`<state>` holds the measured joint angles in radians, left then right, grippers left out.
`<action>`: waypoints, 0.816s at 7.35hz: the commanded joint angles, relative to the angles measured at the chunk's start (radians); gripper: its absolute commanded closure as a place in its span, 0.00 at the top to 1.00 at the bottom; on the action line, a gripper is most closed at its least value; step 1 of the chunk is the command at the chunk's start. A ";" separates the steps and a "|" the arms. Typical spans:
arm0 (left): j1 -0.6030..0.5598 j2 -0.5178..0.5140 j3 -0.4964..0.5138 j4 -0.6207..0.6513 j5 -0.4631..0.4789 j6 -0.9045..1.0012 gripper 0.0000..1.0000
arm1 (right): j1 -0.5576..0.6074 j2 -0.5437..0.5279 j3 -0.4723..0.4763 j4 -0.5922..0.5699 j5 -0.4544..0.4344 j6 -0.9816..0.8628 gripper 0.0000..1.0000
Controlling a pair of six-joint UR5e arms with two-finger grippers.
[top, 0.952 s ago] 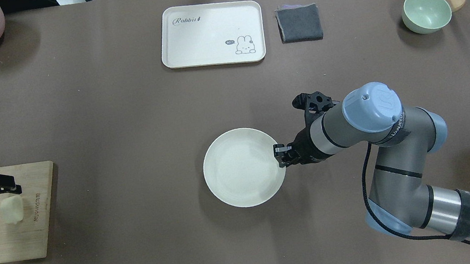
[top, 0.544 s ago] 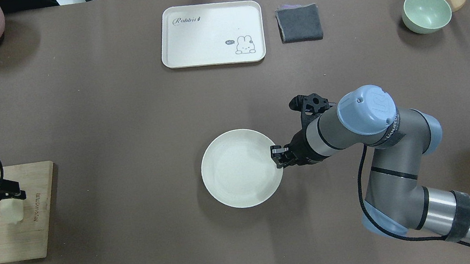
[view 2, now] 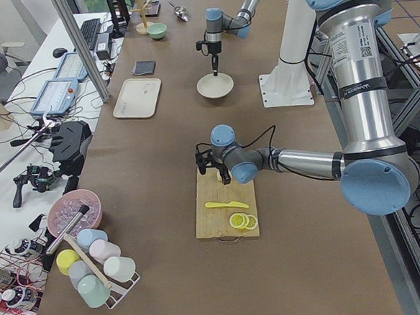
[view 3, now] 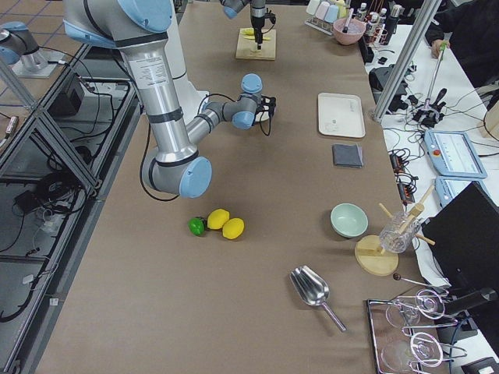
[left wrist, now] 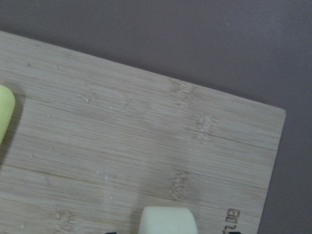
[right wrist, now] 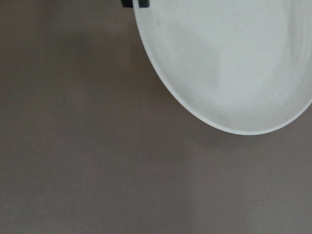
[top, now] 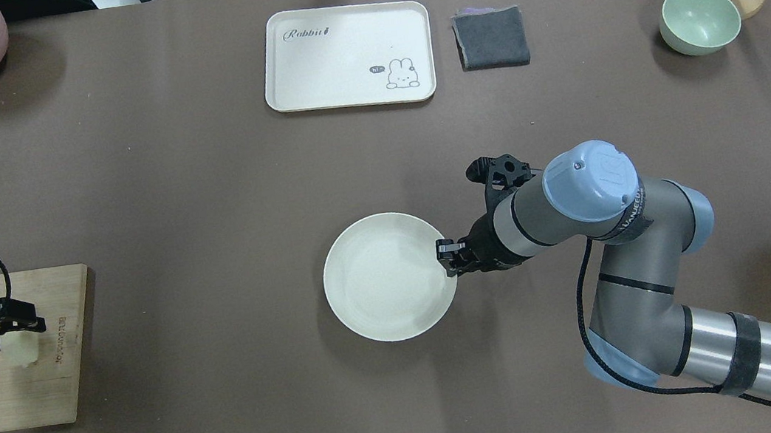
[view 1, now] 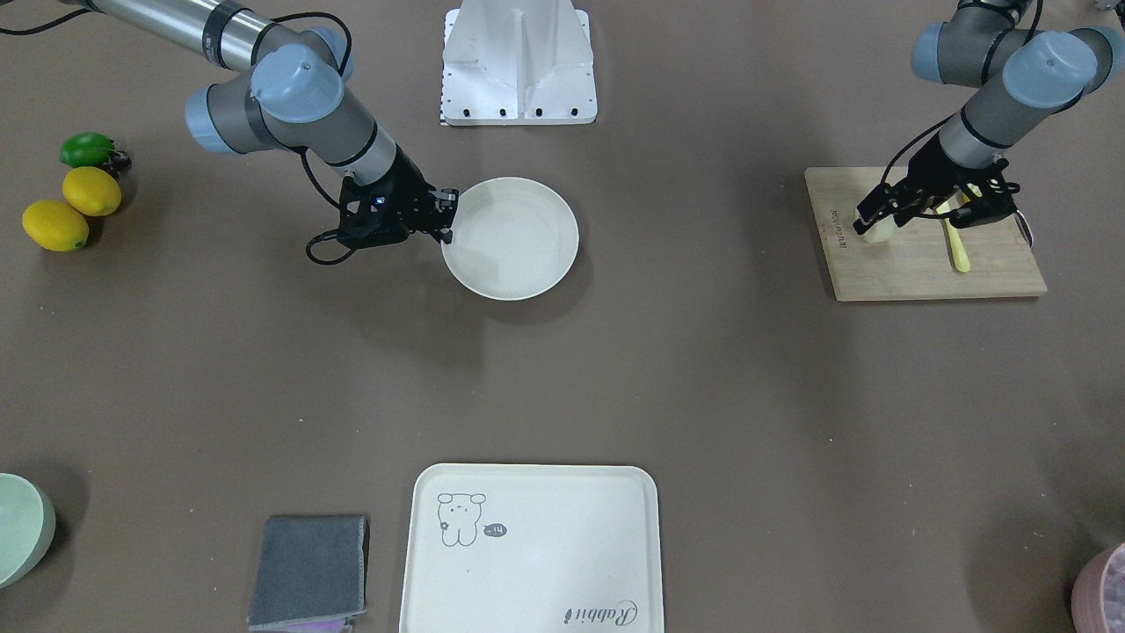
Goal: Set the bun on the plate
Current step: 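Grasp the cream bun on the cutting board with the left gripper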
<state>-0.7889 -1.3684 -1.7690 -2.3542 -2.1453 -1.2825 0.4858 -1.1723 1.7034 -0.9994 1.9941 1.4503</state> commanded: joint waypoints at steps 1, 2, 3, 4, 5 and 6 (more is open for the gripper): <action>0.017 0.000 0.000 0.001 0.013 -0.020 0.79 | -0.003 0.002 -0.002 0.001 0.000 0.001 0.00; 0.019 0.003 0.000 0.000 0.019 -0.020 0.76 | -0.007 0.002 -0.002 0.001 0.000 -0.001 0.00; 0.023 0.017 -0.001 0.000 0.027 -0.020 0.74 | -0.009 0.002 -0.002 0.001 0.000 -0.001 0.00; 0.025 0.018 -0.003 0.000 0.031 -0.020 0.68 | -0.013 0.003 -0.002 0.004 0.000 -0.001 0.00; 0.025 0.020 -0.003 -0.002 0.031 -0.021 0.57 | -0.016 0.002 -0.002 0.004 -0.001 -0.002 0.00; 0.023 0.020 -0.004 -0.002 0.031 -0.021 0.52 | -0.019 0.002 -0.002 0.004 -0.001 -0.004 0.00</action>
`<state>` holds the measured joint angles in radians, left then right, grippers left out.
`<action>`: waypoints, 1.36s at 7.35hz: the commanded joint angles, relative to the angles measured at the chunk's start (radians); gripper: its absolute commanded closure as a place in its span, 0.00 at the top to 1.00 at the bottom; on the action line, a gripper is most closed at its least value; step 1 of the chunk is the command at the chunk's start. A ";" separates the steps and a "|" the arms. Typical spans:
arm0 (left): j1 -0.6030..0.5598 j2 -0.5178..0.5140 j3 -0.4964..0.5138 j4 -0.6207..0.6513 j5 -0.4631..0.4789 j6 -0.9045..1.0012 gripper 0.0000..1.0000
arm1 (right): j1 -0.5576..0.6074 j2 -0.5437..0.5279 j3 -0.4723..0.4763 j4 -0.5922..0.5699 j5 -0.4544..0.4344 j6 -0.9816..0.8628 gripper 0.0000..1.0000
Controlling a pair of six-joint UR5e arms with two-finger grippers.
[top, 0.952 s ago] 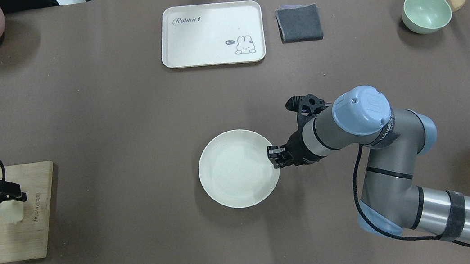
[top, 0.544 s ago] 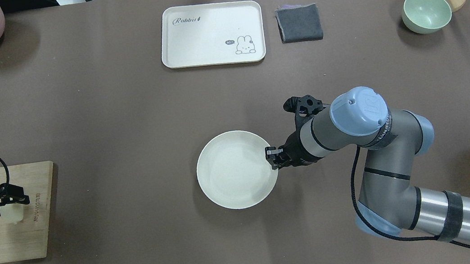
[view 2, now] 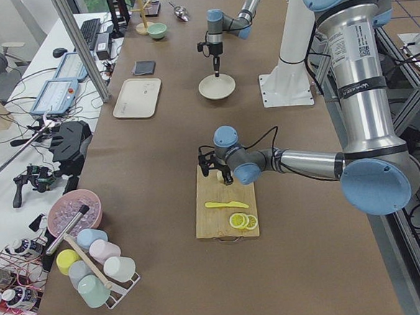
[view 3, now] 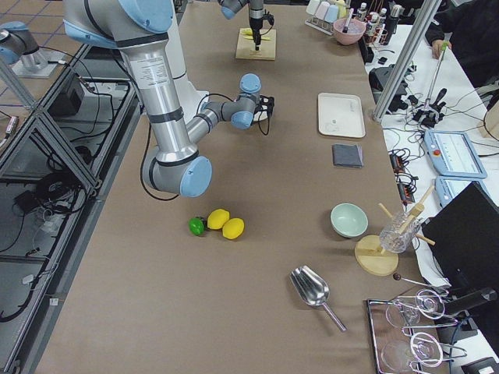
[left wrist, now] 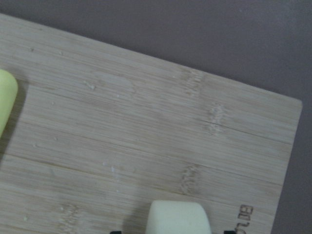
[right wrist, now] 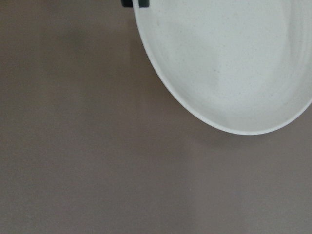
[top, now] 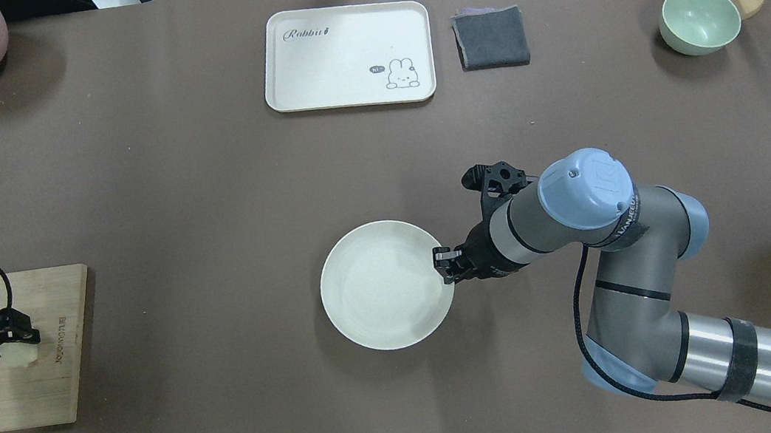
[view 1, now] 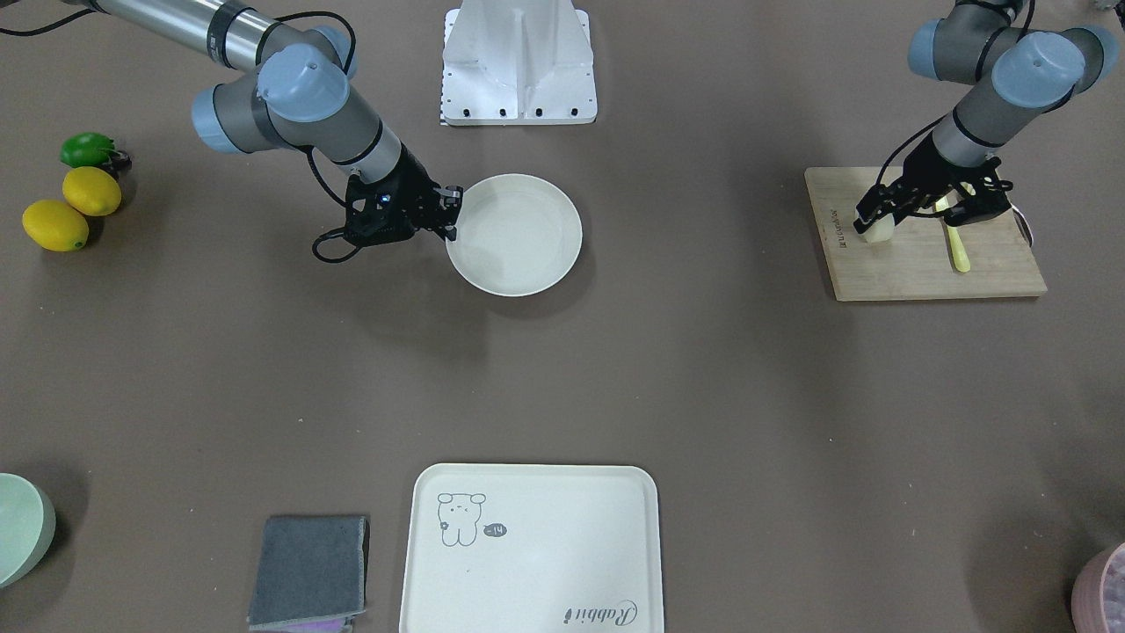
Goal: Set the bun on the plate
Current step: 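Grasp the cream bun on the cutting board with the left gripper, then carry the bun over the white plate with the left gripper while the right gripper withdraws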
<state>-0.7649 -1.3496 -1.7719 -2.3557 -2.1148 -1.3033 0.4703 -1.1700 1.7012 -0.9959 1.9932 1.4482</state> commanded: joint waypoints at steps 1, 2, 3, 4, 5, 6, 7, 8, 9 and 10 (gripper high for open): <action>0.001 0.001 -0.004 0.001 0.001 -0.001 0.47 | -0.002 0.000 0.000 0.000 -0.001 0.000 0.00; 0.001 0.000 -0.009 0.001 0.001 -0.001 0.47 | -0.002 0.000 0.000 -0.001 -0.002 -0.002 0.68; -0.001 0.000 -0.015 0.003 -0.001 0.001 0.42 | -0.002 0.000 0.003 0.002 -0.017 0.001 0.99; -0.002 -0.002 -0.033 0.004 -0.010 0.004 0.42 | -0.001 0.000 0.005 0.005 -0.019 0.000 0.99; -0.010 -0.009 -0.043 0.007 -0.016 0.009 0.41 | 0.007 0.000 0.008 0.003 -0.019 0.000 0.99; -0.008 -0.022 -0.075 0.010 -0.040 0.007 0.41 | 0.046 -0.002 0.012 -0.007 -0.007 -0.005 0.99; -0.008 -0.069 -0.083 0.012 -0.045 0.001 0.41 | 0.091 -0.003 0.012 -0.009 0.019 -0.014 0.99; -0.007 -0.144 -0.090 0.059 -0.042 -0.002 0.41 | 0.141 -0.013 0.012 -0.010 0.062 -0.019 0.99; -0.004 -0.278 -0.096 0.208 -0.036 -0.002 0.42 | 0.192 -0.022 0.008 -0.021 0.094 -0.049 0.99; -0.001 -0.421 -0.122 0.383 -0.031 -0.013 0.42 | 0.244 -0.025 0.011 -0.095 0.140 -0.130 0.99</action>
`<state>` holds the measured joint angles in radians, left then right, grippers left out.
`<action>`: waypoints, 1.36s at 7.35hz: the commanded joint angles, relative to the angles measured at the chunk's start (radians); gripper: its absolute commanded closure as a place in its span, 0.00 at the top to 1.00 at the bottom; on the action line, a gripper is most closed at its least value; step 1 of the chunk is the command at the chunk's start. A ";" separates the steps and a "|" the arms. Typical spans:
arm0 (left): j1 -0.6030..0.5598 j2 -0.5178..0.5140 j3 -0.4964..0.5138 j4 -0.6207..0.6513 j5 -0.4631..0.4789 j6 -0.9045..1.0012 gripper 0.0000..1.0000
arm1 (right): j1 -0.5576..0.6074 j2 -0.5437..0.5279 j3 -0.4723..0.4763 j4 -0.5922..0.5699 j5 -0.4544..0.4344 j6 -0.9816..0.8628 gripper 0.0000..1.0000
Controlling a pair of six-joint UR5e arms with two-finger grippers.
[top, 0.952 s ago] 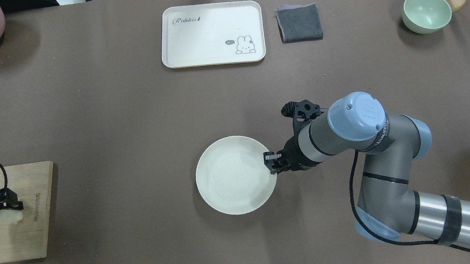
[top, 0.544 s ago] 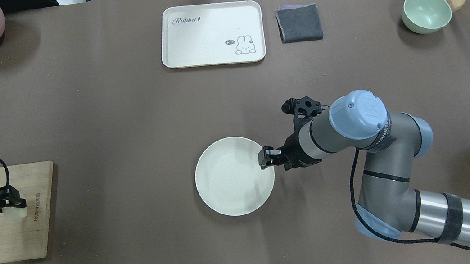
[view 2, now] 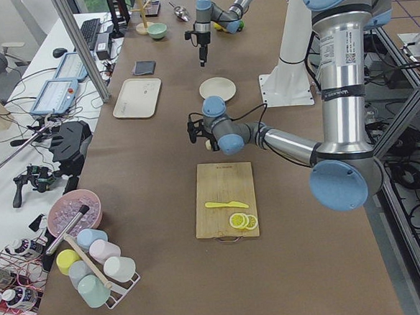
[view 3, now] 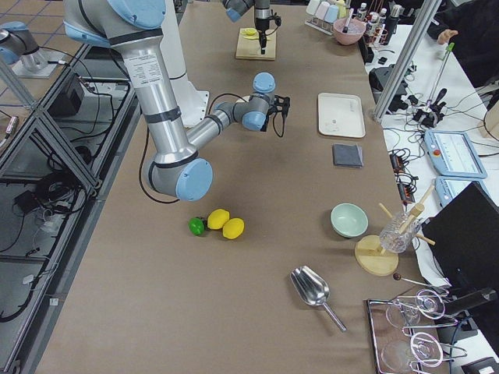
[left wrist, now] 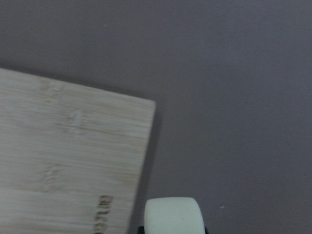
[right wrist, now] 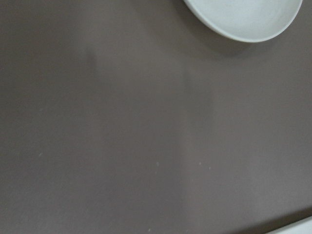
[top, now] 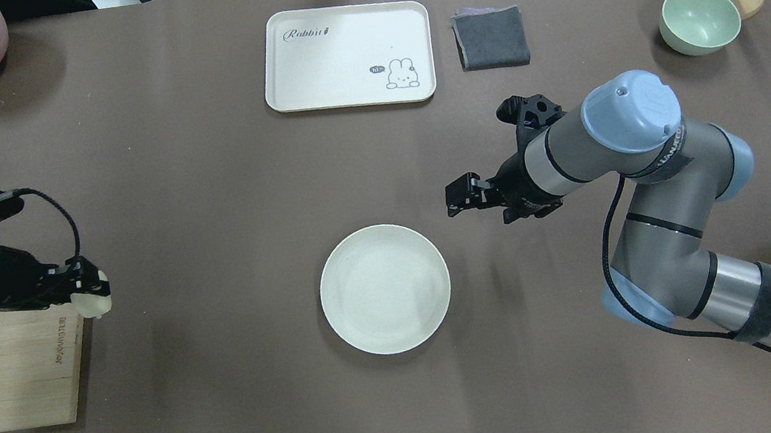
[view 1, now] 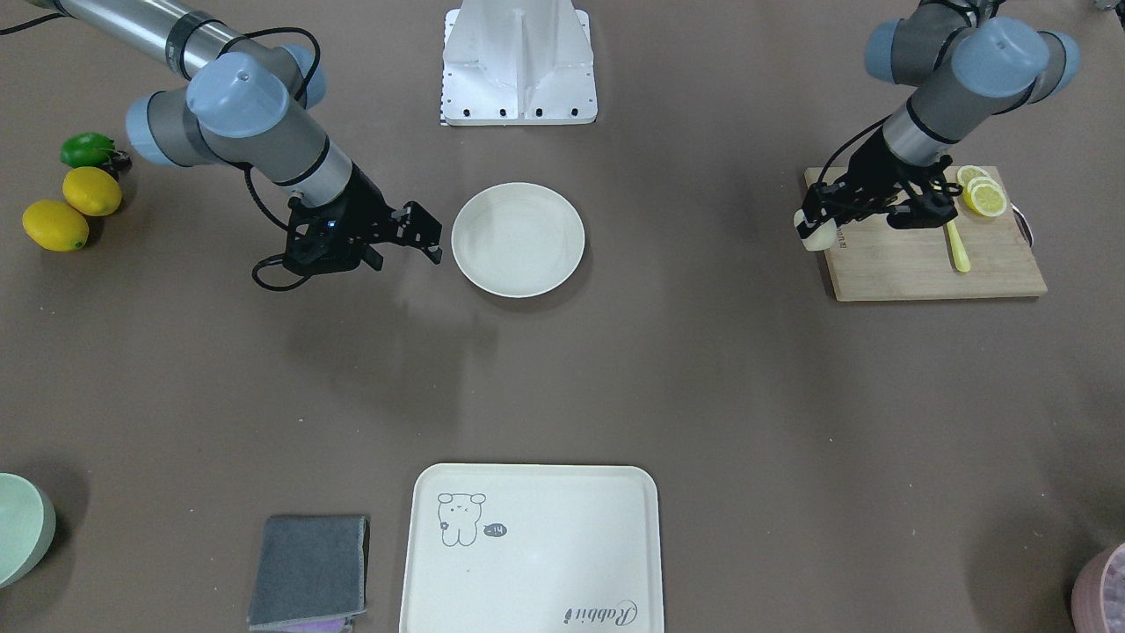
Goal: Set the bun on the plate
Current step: 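Carry the bun over the white plate with the left gripper while the right gripper withdraws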
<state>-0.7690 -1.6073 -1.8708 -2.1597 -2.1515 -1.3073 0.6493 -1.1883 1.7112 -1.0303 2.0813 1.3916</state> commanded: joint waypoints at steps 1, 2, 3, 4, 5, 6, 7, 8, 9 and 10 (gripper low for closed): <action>0.049 -0.283 -0.049 0.321 0.036 -0.103 0.42 | 0.103 -0.008 0.002 -0.114 0.066 -0.141 0.99; 0.151 -0.396 -0.056 0.436 0.133 -0.159 0.42 | 0.125 -0.023 0.001 -0.141 0.066 -0.196 0.99; 0.246 -0.514 -0.032 0.552 0.228 -0.173 0.42 | 0.153 -0.051 -0.002 -0.148 0.068 -0.260 0.99; 0.299 -0.605 0.032 0.578 0.299 -0.203 0.42 | 0.179 -0.077 -0.002 -0.148 0.085 -0.316 0.99; 0.335 -0.664 0.121 0.569 0.315 -0.240 0.42 | 0.187 -0.083 -0.008 -0.146 0.100 -0.322 0.99; 0.359 -0.707 0.178 0.566 0.341 -0.242 0.42 | 0.185 -0.091 -0.007 -0.146 0.102 -0.322 0.99; 0.384 -0.720 0.211 0.549 0.363 -0.242 0.42 | 0.182 -0.099 -0.008 -0.145 0.089 -0.322 0.99; 0.387 -0.721 0.258 0.496 0.364 -0.242 0.42 | 0.182 -0.108 -0.008 -0.143 0.091 -0.322 0.99; 0.398 -0.718 0.275 0.459 0.366 -0.245 0.43 | 0.182 -0.109 -0.007 -0.142 0.089 -0.322 0.99; 0.410 -0.721 0.285 0.457 0.367 -0.260 0.43 | 0.182 -0.108 -0.008 -0.142 0.092 -0.322 0.99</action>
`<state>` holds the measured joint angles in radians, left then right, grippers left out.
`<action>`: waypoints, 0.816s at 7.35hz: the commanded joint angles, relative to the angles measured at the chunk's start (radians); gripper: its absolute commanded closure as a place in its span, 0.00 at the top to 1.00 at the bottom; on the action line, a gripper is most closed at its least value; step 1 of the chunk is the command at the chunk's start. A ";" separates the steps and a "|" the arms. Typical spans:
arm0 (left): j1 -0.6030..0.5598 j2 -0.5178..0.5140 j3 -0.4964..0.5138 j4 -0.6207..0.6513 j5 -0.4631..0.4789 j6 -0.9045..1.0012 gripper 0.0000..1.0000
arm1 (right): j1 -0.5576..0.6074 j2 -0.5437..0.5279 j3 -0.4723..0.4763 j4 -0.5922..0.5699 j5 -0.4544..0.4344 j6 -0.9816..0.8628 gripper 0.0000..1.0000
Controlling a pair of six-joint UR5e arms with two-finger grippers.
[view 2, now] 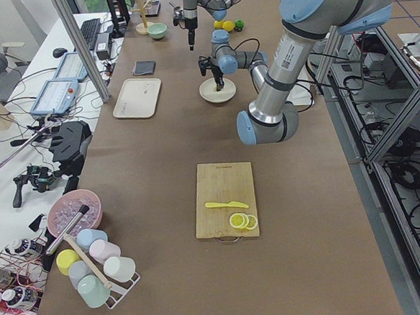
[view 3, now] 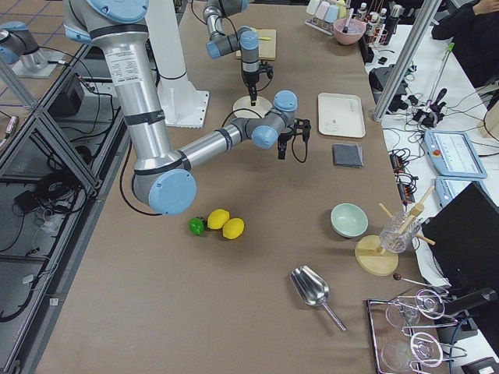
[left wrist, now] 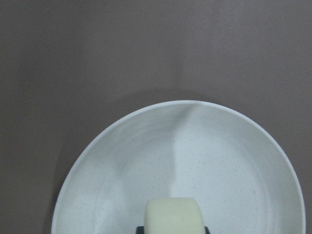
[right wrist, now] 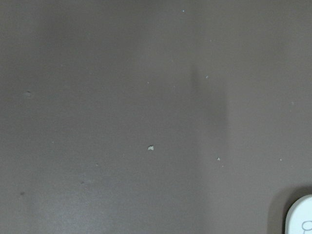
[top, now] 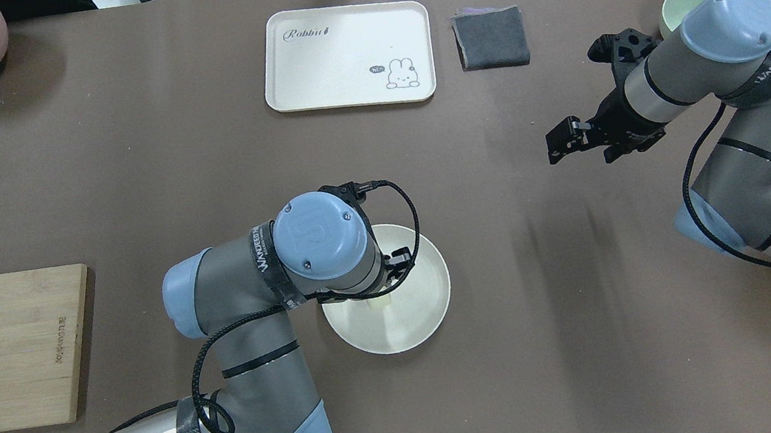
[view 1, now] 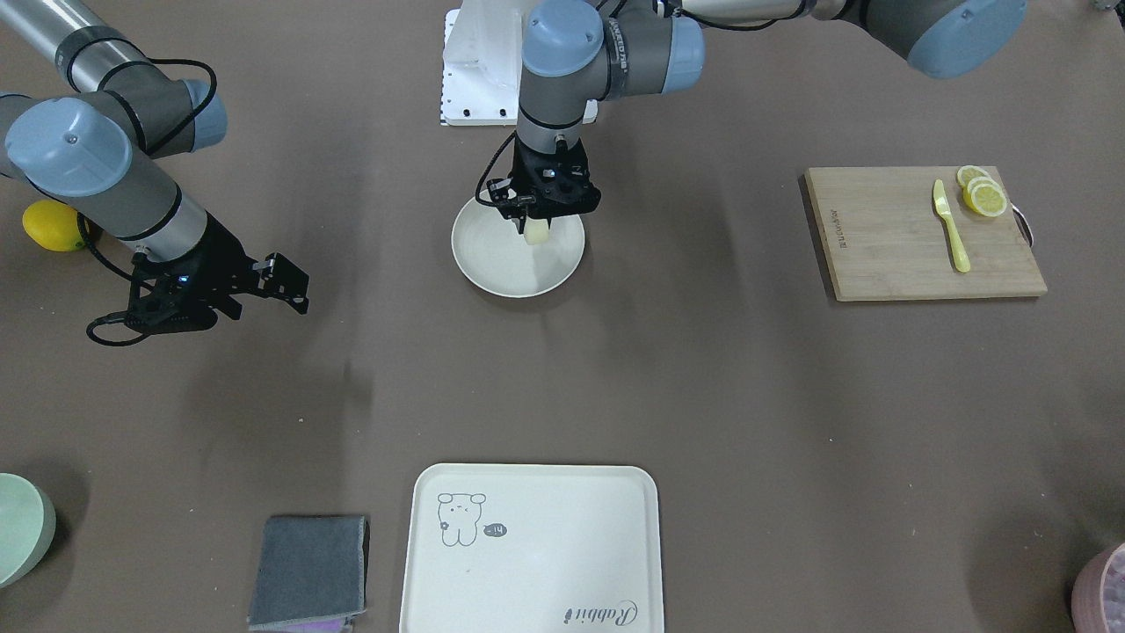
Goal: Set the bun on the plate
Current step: 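Carry the bun over the white plate with the left gripper while the right gripper withdraws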
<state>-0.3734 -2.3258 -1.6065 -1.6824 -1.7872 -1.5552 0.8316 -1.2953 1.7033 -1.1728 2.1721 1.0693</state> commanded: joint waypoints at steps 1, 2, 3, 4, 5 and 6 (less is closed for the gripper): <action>0.016 -0.001 0.026 -0.020 0.003 -0.016 0.46 | 0.000 -0.001 -0.001 0.001 0.005 0.000 0.99; 0.016 -0.003 0.028 -0.022 0.003 -0.014 0.61 | 0.000 -0.001 -0.001 0.001 0.006 0.000 0.99; 0.016 -0.004 0.026 -0.022 0.003 -0.013 0.62 | 0.000 -0.001 0.001 0.001 0.005 0.000 0.99; 0.015 -0.006 0.025 -0.022 0.003 -0.014 0.68 | 0.000 -0.002 0.002 0.001 0.006 0.000 0.99; 0.010 -0.006 0.016 -0.020 0.003 -0.013 0.69 | 0.001 -0.002 0.007 0.001 0.009 0.000 0.99; -0.008 0.003 -0.025 -0.016 0.006 -0.011 0.89 | 0.012 -0.001 0.013 -0.001 0.012 0.000 0.99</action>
<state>-0.3662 -2.3293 -1.5972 -1.7022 -1.7832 -1.5678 0.8350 -1.2972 1.7100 -1.1722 2.1808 1.0692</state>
